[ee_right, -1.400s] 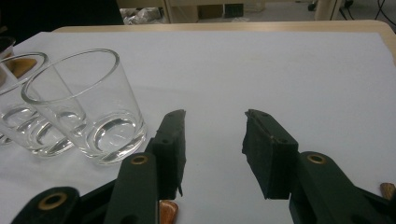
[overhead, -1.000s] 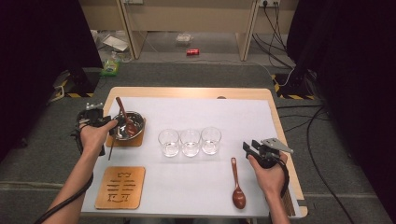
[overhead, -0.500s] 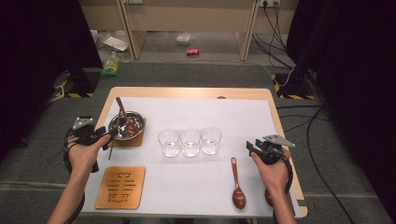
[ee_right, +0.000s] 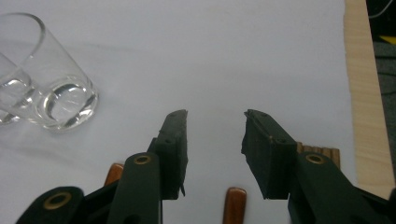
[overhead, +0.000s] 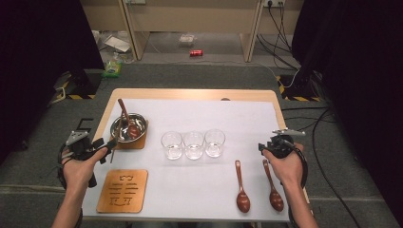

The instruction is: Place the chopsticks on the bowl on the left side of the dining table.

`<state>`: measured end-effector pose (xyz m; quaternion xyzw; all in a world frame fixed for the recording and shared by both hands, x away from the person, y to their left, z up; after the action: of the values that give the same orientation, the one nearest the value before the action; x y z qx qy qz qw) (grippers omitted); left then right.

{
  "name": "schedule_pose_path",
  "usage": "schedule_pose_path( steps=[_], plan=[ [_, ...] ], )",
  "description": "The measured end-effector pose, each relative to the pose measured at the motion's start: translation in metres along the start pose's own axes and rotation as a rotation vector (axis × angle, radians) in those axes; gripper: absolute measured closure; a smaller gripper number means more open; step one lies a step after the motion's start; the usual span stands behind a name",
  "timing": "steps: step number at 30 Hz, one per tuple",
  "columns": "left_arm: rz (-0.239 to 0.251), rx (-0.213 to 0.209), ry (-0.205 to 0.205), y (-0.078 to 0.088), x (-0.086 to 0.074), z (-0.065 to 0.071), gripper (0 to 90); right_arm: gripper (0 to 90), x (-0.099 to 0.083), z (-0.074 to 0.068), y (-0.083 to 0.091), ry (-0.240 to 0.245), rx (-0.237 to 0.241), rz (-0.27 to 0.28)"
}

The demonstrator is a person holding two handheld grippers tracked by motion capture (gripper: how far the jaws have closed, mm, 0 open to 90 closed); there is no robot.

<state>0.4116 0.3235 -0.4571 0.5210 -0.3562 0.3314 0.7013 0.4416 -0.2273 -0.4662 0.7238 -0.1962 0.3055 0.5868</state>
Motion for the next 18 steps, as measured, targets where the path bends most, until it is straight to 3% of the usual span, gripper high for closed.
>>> schedule_pose_path(
  steps=[8, 15, 18],
  plan=[
    [0.011, -0.010, 0.007, 0.005, 0.000, 0.002, 42.7, 63.9, -0.011, 0.018, 0.006, -0.026, -0.043, -0.182],
    [0.001, -0.013, -0.006, 0.002, -0.002, 0.005, 42.7, 69.1, -0.032, 0.037, 0.007, -0.100, -0.111, -0.397],
    [0.003, -0.015, -0.005, 0.002, -0.001, 0.006, 42.7, 71.9, -0.040, 0.044, 0.005, -0.116, -0.129, -0.451]
  ],
)
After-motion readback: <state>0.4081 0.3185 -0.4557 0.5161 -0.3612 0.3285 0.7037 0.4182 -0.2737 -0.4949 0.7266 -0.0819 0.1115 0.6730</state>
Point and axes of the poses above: each handheld gripper's, and its own axes: y roughly backward along the jaws, x roughly out of its top, z roughly to its right, the point moved 7 cm from there along -y, roughly forward along the jaws, and after that the axes turned 3 degrees about -y, right-handed, at the moved point
